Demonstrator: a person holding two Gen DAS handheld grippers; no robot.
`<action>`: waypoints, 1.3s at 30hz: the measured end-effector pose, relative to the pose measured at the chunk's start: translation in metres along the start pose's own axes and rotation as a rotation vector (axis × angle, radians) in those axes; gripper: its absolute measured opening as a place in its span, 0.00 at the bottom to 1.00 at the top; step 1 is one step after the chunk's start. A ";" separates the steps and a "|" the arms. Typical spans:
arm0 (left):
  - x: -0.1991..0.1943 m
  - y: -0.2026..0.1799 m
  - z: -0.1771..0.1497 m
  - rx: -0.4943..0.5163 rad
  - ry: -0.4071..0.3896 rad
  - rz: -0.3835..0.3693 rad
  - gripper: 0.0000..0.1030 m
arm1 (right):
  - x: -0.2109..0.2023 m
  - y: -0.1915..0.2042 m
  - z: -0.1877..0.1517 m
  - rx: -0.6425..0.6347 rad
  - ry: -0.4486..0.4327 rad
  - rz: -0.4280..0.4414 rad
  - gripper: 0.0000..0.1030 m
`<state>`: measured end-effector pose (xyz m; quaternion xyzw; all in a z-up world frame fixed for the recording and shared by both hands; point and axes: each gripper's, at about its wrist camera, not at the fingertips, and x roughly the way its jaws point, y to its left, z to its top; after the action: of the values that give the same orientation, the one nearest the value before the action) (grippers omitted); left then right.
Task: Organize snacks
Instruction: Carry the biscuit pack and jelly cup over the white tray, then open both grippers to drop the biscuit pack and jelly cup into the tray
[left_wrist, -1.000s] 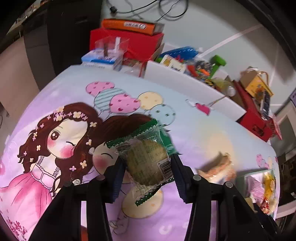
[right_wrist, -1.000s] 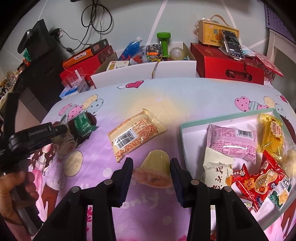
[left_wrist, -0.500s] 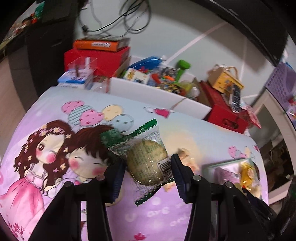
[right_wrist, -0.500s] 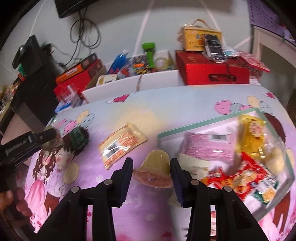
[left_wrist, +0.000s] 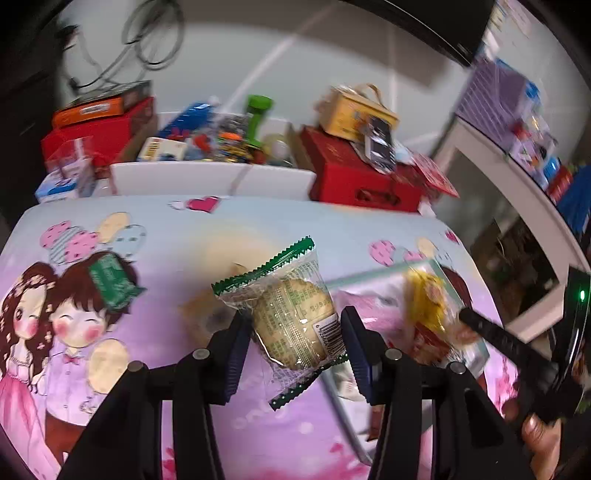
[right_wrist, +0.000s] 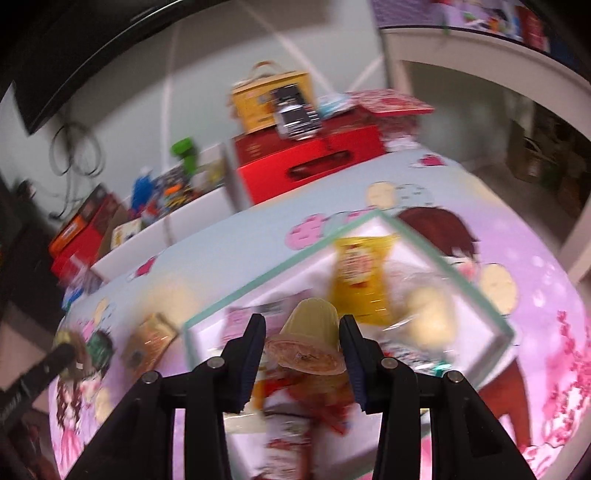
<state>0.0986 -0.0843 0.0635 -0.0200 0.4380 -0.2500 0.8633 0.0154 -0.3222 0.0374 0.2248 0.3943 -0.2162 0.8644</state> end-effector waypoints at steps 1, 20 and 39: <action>0.003 -0.010 -0.002 0.022 0.010 -0.003 0.49 | 0.000 -0.008 0.002 0.017 -0.001 -0.009 0.43; 0.053 -0.094 -0.039 0.181 0.133 -0.046 0.49 | 0.012 -0.038 0.008 0.032 -0.018 -0.030 0.43; 0.087 -0.088 -0.049 0.154 0.201 -0.047 0.50 | 0.037 -0.024 0.002 -0.025 0.008 -0.041 0.43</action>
<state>0.0674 -0.1915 -0.0088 0.0613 0.5012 -0.3039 0.8079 0.0252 -0.3504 0.0046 0.2067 0.4050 -0.2279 0.8610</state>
